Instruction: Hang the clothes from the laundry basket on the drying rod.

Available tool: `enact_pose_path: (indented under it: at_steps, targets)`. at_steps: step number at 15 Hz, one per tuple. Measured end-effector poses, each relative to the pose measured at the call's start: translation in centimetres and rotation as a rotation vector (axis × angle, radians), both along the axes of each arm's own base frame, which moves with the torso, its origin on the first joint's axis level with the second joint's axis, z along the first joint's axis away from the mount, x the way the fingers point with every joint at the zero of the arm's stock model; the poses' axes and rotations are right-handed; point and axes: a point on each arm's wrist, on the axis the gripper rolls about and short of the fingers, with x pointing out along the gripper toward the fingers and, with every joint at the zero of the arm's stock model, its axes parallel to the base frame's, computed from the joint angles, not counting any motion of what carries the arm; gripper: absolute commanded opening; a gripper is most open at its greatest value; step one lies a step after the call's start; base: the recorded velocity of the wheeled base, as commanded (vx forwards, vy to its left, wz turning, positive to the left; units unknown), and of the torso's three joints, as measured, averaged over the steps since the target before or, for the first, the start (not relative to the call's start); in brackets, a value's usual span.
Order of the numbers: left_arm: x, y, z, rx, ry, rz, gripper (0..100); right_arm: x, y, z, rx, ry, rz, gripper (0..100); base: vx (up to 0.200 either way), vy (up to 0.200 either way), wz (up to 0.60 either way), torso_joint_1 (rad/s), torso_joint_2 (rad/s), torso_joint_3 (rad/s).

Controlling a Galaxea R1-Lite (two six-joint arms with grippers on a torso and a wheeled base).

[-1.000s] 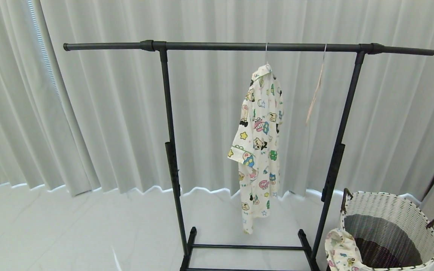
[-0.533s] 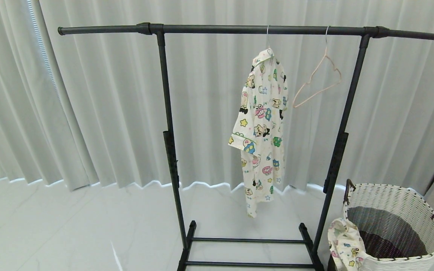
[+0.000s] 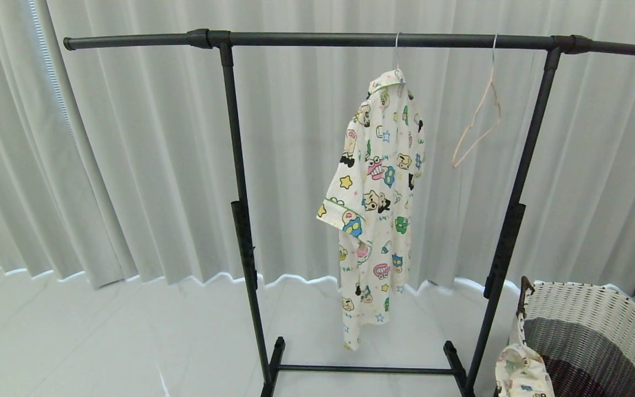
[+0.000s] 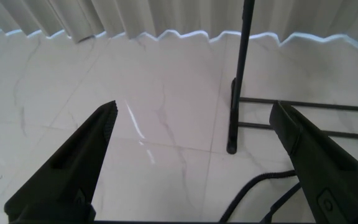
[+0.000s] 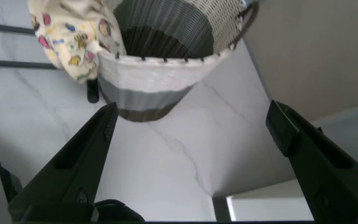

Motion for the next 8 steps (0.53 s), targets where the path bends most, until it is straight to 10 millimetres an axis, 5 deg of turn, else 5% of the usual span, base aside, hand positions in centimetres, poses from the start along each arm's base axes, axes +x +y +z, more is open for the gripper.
enact_pose_path:
  at_steps: [6,8]
  targets:
    - [0.02,0.0,0.0,0.0,0.003,0.0,100,0.2,0.01,-0.06,0.013,0.019,0.002,100,0.2,0.0,0.0,0.002,0.01,0.002]
    - [0.0,0.0,-0.01,0.0,0.001,0.0,100,0.47,0.0,-0.12,0.032,0.041,-0.008,100,0.0,0.0,0.0,0.0,0.0,0.0]
